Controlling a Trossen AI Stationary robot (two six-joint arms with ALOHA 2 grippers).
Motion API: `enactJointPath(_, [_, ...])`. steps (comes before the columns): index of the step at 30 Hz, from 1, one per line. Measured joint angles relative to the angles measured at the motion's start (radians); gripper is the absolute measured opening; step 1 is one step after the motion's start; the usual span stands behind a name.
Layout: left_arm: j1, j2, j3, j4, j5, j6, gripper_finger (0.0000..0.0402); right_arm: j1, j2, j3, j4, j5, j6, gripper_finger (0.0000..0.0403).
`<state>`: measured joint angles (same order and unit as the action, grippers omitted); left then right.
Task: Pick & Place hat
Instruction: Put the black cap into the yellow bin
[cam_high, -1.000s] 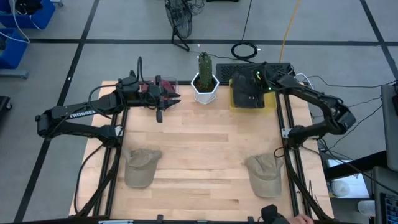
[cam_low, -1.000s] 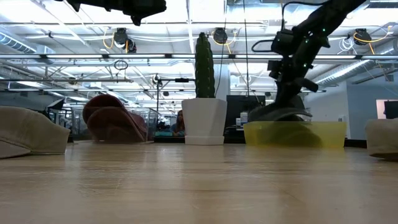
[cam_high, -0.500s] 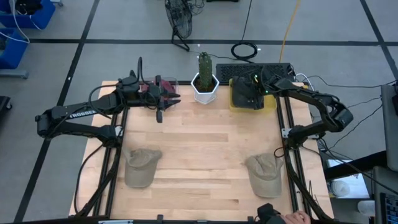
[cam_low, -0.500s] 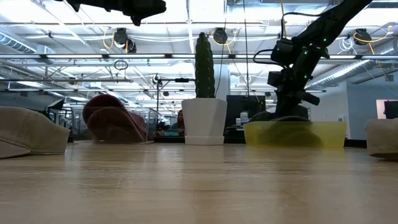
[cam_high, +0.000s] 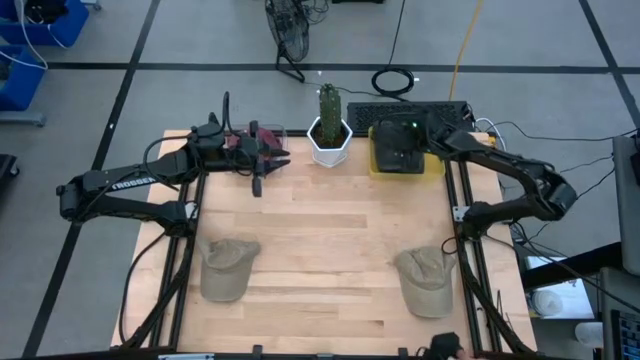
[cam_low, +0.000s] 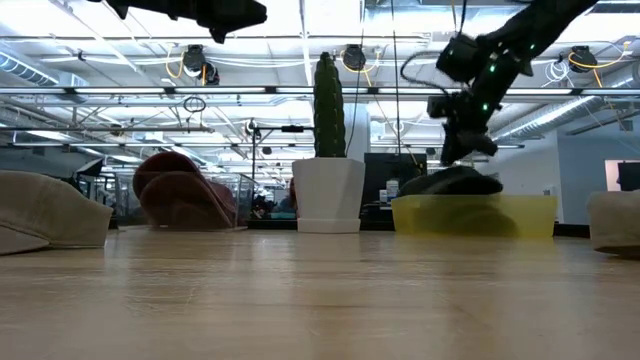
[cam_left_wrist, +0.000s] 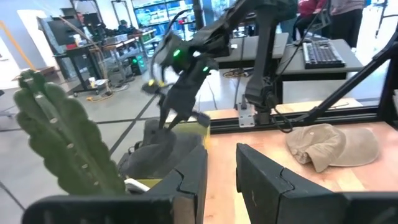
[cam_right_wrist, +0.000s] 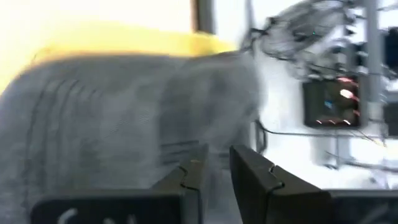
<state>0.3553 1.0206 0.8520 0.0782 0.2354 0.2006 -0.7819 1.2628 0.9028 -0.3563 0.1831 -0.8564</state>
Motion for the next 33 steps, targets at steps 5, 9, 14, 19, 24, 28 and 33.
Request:
enactJointPath(5, [0.000, 0.000, 0.000, -0.001, -0.009, 0.000, 0.0090, 0.052, -0.106, 0.000, 0.001, -0.045, 0.166, 0.0063])
enactJointPath(9, [0.000, 0.000, 0.000, -0.001, -0.009, -0.004, 0.0090, 0.087, -0.161, 0.001, -0.008, -0.082, 0.332, 0.0060])
enactJointPath(14, [0.000, 0.000, 0.000, -0.001, -0.009, -0.005, 0.0090, 0.104, -0.159, 0.001, -0.066, -0.064, 0.565, 0.0054])
enactJointPath(19, [0.000, 0.000, 0.000, -0.001, -0.009, -0.012, 0.0090, 0.103, -0.125, -0.035, -0.098, 0.053, 0.849, 0.0050])
enactJointPath(24, [0.000, 0.000, 0.000, -0.001, -0.009, -0.012, 0.0090, 0.103, -0.121, -0.112, -0.078, 0.050, 0.947, 0.0048])
enactJointPath(28, [0.000, 0.000, 0.000, 0.000, -0.009, -0.007, 0.0090, 0.092, -0.117, -0.187, 0.021, 0.050, 0.965, 0.0039])
enactJointPath(33, [0.000, 0.000, 0.000, 0.000, -0.009, -0.007, 0.0090, 0.057, -0.111, -0.289, 0.178, 0.049, 1.009, 0.0019])
